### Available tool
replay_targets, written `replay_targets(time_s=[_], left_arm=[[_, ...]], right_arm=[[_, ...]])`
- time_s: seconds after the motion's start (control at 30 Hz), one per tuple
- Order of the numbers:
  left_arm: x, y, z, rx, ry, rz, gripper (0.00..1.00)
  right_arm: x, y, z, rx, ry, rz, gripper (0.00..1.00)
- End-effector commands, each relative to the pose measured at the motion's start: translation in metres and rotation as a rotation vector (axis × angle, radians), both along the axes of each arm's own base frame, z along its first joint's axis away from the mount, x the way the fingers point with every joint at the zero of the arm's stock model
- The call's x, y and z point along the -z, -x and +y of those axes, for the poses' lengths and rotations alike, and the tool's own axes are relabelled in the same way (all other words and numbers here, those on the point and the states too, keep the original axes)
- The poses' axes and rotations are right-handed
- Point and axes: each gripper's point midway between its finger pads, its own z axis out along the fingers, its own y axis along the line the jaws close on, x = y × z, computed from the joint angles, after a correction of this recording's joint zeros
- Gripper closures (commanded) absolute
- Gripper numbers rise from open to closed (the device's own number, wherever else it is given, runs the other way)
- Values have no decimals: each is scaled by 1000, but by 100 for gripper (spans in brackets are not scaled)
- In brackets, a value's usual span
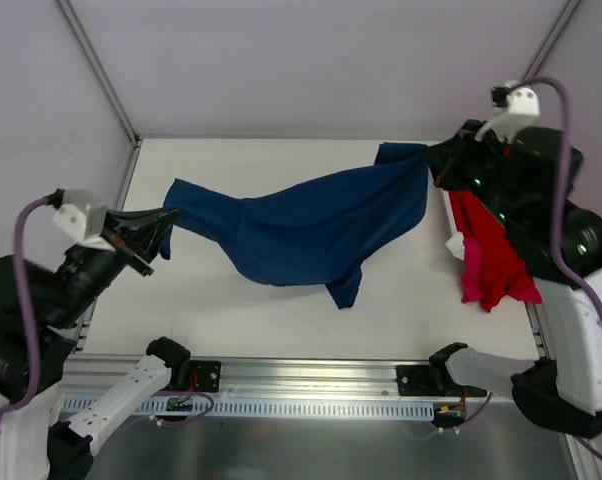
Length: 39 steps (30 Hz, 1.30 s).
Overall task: Fold and stack the t-shirts
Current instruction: Flatten the tshirt out
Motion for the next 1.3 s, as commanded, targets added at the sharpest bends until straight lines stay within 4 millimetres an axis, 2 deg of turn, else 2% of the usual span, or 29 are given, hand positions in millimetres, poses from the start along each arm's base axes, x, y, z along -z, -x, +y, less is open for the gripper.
replay_targets(time_s=[0.0,0.03,0.07,0.1,0.17,0.2,0.27,0.3,0.33,0.37,0.43,0.5,0.6,0.63,0.7,0.73,0.8,0.83,0.87,0.9,0.93,0.97,1.0,1.03,1.07,1.13,1.17,1.23,1.27], left_arm=[[-58,66,-3,189,-17,-269,100],[-70,91,-6,269,-27,-339,100],[-76,107,-4,302,-28,-382,100],[-83,118,-3,325,-30,-417,100],[-99,147,2,373,-22,-498,100],[-104,157,5,376,-17,-526,100],[-118,176,11,390,-1,-576,100],[-122,180,12,398,3,-588,100],[-128,190,14,411,12,-608,100],[-130,193,13,426,14,-611,100],[-135,199,9,464,9,-620,100],[-137,196,6,471,4,-615,100],[-134,172,-2,451,-11,-574,100],[-126,157,-7,442,-22,-535,100],[-114,132,-15,418,-39,-477,100],[-95,104,-22,390,-56,-403,100],[-73,71,-34,368,-70,-322,100],[-39,43,-46,372,-92,-221,100],[-21,26,-53,366,-101,-168,100],[-9,11,-60,361,-97,-144,100],[33,-13,-71,360,-119,-44,100],[56,-34,-76,335,-133,19,100],[72,-49,-81,324,-142,49,100],[109,-64,-86,315,-172,135,100],[139,-86,-91,289,-205,220,100],[181,-107,-95,261,-256,314,100],[209,-122,-99,252,-289,396,100],[223,-141,-100,214,-315,446,100],[245,-156,-97,198,-333,513,100]], right_arm=[[-55,64,-44,28,-86,-215,99],[-62,77,-48,5,-80,-261,100],[-69,88,-51,-13,-97,-307,100],[-84,117,-61,-40,-133,-392,99],[-99,140,-66,-81,-165,-507,100],[-109,171,-79,-98,-202,-593,100],[-125,200,-83,-153,-249,-712,100],[-124,209,-80,-188,-252,-736,100],[-129,229,-84,-223,-268,-789,100],[-130,235,-83,-237,-276,-801,99],[-128,243,-78,-269,-268,-815,99],[-124,243,-74,-262,-260,-808,99],[-107,219,-71,-194,-274,-737,99],[-93,199,-72,-141,-279,-681,99],[-74,173,-69,-92,-292,-591,99],[-54,152,-68,-54,-282,-518,100],[-26,121,-67,17,-270,-424,100],[-14,107,-69,56,-266,-392,99],[17,86,-65,83,-237,-318,99],[35,70,-67,133,-215,-271,99],[48,59,-67,155,-203,-247,99],[78,44,-65,181,-168,-182,100],[96,30,-65,210,-142,-138,100],[106,21,-64,220,-131,-122,100],[128,12,-62,232,-105,-80,99],[152,-7,-58,254,-78,-32,99],[162,-13,-57,263,-72,-14,99],[191,-30,-54,285,-45,43,100],[200,-36,-52,293,-43,60,100]])
